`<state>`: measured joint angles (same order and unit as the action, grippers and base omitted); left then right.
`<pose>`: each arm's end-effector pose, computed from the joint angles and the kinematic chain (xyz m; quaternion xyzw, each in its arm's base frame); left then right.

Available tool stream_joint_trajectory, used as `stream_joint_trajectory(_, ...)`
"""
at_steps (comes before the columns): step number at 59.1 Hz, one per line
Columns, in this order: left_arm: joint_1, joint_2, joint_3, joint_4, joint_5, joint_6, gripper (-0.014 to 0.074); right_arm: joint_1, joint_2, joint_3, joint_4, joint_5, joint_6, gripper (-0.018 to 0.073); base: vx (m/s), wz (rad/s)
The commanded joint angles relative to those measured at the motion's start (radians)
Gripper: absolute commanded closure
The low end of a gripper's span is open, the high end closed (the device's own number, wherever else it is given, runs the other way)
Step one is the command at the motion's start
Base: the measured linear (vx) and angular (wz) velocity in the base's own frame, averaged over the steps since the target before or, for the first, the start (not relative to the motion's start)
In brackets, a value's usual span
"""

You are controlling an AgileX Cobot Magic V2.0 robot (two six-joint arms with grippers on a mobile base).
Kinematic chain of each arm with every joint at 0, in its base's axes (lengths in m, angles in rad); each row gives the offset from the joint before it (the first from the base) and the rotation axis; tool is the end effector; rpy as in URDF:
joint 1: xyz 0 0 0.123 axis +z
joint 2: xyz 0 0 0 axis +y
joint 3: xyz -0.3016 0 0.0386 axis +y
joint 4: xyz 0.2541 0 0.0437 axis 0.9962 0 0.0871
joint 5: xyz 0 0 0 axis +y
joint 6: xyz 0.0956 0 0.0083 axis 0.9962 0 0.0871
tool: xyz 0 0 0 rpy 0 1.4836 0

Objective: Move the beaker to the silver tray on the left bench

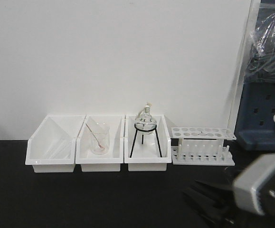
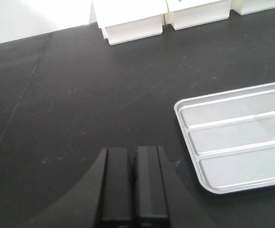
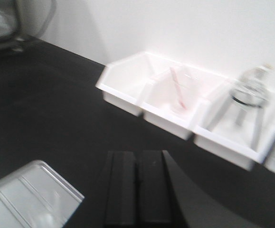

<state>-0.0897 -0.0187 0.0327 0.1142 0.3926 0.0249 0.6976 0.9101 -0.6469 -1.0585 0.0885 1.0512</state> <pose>0.0437 0.0003 0.1661 0.0762 0.8062 0.0296 0.5860 0.1546 0.1199 0.3401 -0.2459 0.7403 0.1836 0.5981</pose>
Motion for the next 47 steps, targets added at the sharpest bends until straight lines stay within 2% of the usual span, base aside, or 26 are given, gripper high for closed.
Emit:
stream_joint_trajectory(1,-0.007,-0.007,0.02,-0.001,-0.083,-0.002,0.0595,-0.003,-0.109,0.051,-0.008,0.075,0.002,0.0573,0.0,0.0)
stream_joint_trajectory(14,-0.007,-0.007,0.02,-0.001,-0.083,-0.002,0.0595,-0.003,-0.331,0.217,0.0,0.206,0.001,0.057,0.0,0.0)
stream_joint_trajectory(28,-0.007,-0.007,0.02,-0.001,-0.083,-0.002,0.0595,-0.003,-0.422,0.277,-0.024,0.227,-0.005,0.0571,0.0,0.0)
stream_joint_trajectory(33,-0.007,-0.007,0.02,-0.001,-0.083,-0.002,0.0595,-0.003,-0.422,0.276,0.01,0.222,-0.007,0.0571,0.0,0.0)
stream_joint_trajectory(36,-0.007,-0.007,0.02,-0.001,-0.083,-0.002,0.0595,-0.005,-0.422,0.276,0.081,0.223,-0.035,0.0571,0.0,0.0)
stream_joint_trajectory(40,-0.007,-0.007,0.02,-0.001,-0.083,-0.002,0.0595,-0.022,-0.423,0.276,0.249,0.238,-0.165,0.0571,0.0,0.0)
stream_joint_trajectory(44,-0.007,-0.007,0.02,-0.001,-0.083,-0.002,0.0595,-0.062,-0.423,0.276,0.462,0.24,-0.365,0.0571,0.0,0.0)
stream_joint_trajectory(47,-0.007,-0.007,0.02,-0.001,-0.083,-0.002,0.0595,-0.105,-0.423,0.276,0.632,0.235,-0.557,0.0571,0.0,0.0)
